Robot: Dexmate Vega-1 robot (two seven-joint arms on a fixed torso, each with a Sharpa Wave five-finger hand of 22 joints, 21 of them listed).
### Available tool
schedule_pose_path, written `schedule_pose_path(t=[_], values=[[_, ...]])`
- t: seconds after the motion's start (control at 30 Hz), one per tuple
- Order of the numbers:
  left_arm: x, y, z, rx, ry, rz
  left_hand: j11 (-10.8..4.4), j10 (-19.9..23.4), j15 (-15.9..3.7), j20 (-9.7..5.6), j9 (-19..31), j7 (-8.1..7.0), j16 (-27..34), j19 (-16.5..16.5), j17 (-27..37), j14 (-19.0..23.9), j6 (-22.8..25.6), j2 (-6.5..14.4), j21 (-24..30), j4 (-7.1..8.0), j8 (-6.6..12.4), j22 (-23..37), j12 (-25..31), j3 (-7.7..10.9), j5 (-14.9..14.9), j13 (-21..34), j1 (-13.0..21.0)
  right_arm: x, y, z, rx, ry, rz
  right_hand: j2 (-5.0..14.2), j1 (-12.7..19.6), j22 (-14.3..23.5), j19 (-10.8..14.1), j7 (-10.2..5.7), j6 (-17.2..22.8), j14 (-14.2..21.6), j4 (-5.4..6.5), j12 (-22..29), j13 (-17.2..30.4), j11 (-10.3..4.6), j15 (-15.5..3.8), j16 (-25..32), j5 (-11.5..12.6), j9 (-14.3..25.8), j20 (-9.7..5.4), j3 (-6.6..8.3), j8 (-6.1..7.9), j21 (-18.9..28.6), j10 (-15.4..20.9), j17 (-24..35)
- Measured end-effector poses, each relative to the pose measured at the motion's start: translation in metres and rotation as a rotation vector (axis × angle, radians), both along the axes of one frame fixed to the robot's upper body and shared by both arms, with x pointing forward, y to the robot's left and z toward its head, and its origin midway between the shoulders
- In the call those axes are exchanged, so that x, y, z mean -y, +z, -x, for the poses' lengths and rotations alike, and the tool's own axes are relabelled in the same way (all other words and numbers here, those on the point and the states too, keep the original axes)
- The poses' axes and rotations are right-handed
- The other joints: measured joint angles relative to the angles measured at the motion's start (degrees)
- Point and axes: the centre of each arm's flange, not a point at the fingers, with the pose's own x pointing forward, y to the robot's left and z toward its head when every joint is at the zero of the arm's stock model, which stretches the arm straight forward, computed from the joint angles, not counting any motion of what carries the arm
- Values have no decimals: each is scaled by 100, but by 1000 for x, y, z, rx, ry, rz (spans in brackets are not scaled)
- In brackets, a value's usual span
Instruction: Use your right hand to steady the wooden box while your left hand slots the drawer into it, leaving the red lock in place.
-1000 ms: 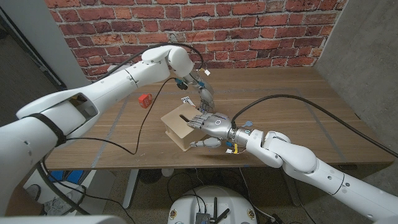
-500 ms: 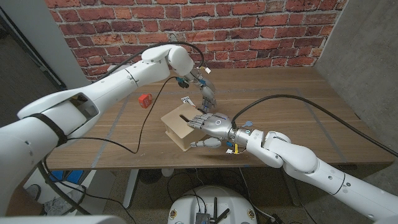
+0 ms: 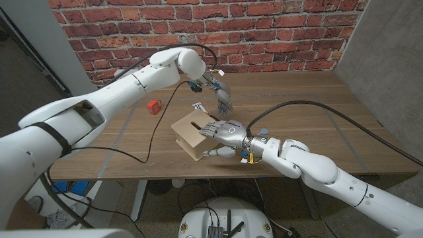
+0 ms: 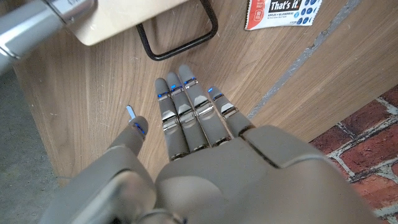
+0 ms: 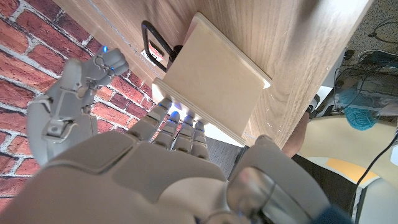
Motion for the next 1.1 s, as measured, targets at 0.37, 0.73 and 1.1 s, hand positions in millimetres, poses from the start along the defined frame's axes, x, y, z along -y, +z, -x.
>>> schedule_pose_path(t=[0.37,0.73,1.1], values=[[-1,4,1,45,-9,34,0,0,-1,0,0,0,0,0,0,2,0,0,0,-39,0,0,0,39,0,-3,0,4,10,1,17,3,-13,0,0,-2,-1,-1,1,0,0,0,0,0,0,0,0,0,0,0,-4,18,1,0],[-8,7,4,96,-11,89,32,-88,12,-1,0,8,0,-42,1,-92,-70,-23,0,-111,0,0,0,111,0,-3,-23,6,18,4,11,10,-37,0,0,1,1,-23,24,0,0,4,13,-2,0,0,0,22,-1,0,3,32,3,0],[-16,10,7,138,-11,138,45,-158,29,-1,0,4,0,-41,1,-172,-128,-22,0,-190,1,0,0,190,-44,-2,-23,9,27,7,13,4,-75,0,0,10,3,-31,33,0,0,4,9,-2,0,0,0,9,0,0,3,77,4,0]])
